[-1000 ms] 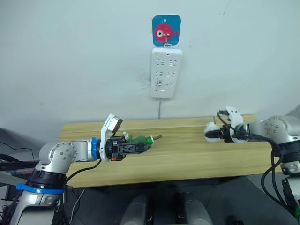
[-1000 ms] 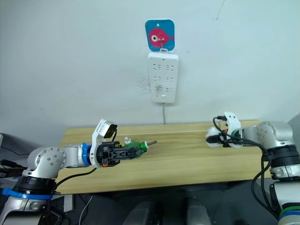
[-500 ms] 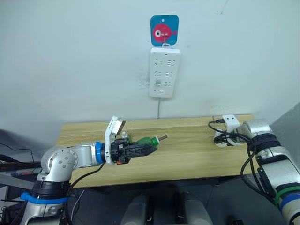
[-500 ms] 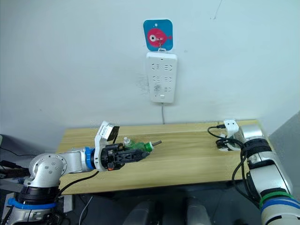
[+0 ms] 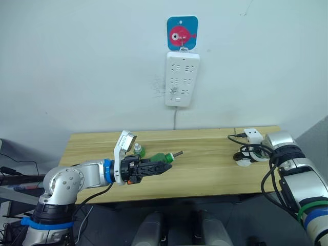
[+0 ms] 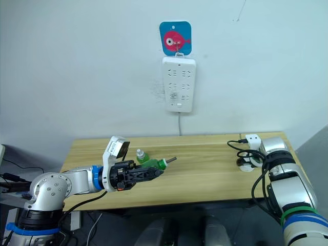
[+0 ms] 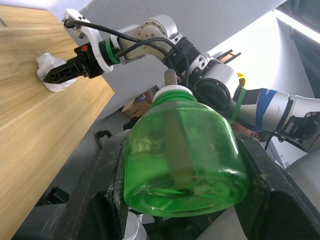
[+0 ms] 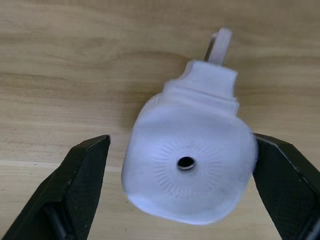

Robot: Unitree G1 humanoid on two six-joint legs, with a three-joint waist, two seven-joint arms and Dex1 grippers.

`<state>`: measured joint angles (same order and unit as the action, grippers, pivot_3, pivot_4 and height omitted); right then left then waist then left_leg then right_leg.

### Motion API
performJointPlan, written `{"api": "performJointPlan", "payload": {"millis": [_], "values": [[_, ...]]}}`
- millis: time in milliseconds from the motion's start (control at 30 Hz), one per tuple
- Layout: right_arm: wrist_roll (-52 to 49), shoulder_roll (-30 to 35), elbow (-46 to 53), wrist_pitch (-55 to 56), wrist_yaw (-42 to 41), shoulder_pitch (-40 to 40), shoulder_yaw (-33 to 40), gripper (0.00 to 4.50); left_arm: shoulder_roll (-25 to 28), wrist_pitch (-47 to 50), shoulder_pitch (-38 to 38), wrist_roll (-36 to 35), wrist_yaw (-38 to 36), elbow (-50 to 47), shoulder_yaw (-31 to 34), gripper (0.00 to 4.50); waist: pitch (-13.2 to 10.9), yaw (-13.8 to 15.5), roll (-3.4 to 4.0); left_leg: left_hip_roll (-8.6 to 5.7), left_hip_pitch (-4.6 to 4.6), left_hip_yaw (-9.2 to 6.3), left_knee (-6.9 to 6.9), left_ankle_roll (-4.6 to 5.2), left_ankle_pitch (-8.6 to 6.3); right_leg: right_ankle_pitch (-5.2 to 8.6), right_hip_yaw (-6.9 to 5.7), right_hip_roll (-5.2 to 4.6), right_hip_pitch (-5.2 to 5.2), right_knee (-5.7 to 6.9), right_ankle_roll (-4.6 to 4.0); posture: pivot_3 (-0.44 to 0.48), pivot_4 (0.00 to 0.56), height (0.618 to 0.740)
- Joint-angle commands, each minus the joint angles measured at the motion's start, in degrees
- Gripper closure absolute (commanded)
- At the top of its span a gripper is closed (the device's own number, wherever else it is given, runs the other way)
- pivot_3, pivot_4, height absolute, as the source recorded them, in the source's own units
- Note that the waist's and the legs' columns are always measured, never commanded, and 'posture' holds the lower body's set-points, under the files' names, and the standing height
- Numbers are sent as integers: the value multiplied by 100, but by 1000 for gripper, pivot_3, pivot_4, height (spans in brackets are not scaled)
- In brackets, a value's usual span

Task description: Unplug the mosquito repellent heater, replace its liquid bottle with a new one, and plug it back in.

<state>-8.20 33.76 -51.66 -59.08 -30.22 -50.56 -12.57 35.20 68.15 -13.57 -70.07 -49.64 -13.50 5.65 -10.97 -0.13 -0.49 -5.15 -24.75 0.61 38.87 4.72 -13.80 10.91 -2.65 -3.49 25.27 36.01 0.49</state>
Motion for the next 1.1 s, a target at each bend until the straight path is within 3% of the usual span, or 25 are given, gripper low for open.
{"api": "performJointPlan", "payload": {"millis": [33,167,233,333,467,567,733,900,967,1100], "values": [[26,502,1238,-539,-313,-50,96,52,26,-209,17,31,-125,-110,159,2205,-7,5,11,-1,0,0,0,2,-1,0,0,-1,1,0,0,3,185,740],[-462,728,3306,-1546,-563,177,438,52,-91,-1190,48,967,0,-337,-1,2205,-7,-1,14,1,0,-5,-4,1,-3,2,-5,-1,4,1,-3,-20,178,740],[-1052,320,4103,-2137,-621,146,1211,52,-342,-2462,19,2163,219,-417,-352,2205,-7,-6,14,6,1,-4,-7,-2,-4,2,-6,1,3,1,-2,-28,172,740],[-2253,-786,4892,-3053,-556,118,3035,52,-730,-4477,-119,4019,641,-158,-937,2205,-6,8,14,12,1,2,-9,-31,-16,-21,-6,3,4,-1,9,-46,170,740],[-4421,-1590,5089,-3342,584,279,3946,52,-1157,-5738,-247,4965,907,152,-1190,2205,-6,99,14,13,-1,-5,-13,-40,-21,-39,-11,4,4,-6,16,-60,165,740],[-5783,-2009,5152,-3342,1823,470,4068,52,-1364,-6252,-359,5337,977,319,-1325,2205,-5,95,13,6,-3,-3,-19,-36,-24,-39,-8,-2,9,-9,17,-61,162,740],[-7179,-2570,5177,-3342,3662,704,4217,52,-1570,-6585,-557,5571,965,524,-1399,2205,-5,14,14,7,-3,-1,-26,-3,-3,-39,-9,-2,14,-1,17,-70,159,740],[-9689,-2801,5210,-1643,6167,1135,3454,52,-1680,-6553,-627,5519,926,478,-1416,2205,-4,-65,16,9,-1,0,-25,-2,-1,-39,-9,2,12,0,18,-73,160,740],[-10338,-2698,5377,-1109,6710,1245,3082,52,-1707,-6510,-633,5503,934,460,-1395,2205,-4,-89,17,9,-2,0,-24,-1,0,-39,-10,4,12,2,19,-76,164,740],[-10480,-2585,5658,-744,6913,1406,2712,214,-1732,-6522,-634,5528,923,481,-1408,2205,-4,-134,16,11,-1,3,-14,2,0,-38,-10,8,5,1,23,-73,167,740]]}}
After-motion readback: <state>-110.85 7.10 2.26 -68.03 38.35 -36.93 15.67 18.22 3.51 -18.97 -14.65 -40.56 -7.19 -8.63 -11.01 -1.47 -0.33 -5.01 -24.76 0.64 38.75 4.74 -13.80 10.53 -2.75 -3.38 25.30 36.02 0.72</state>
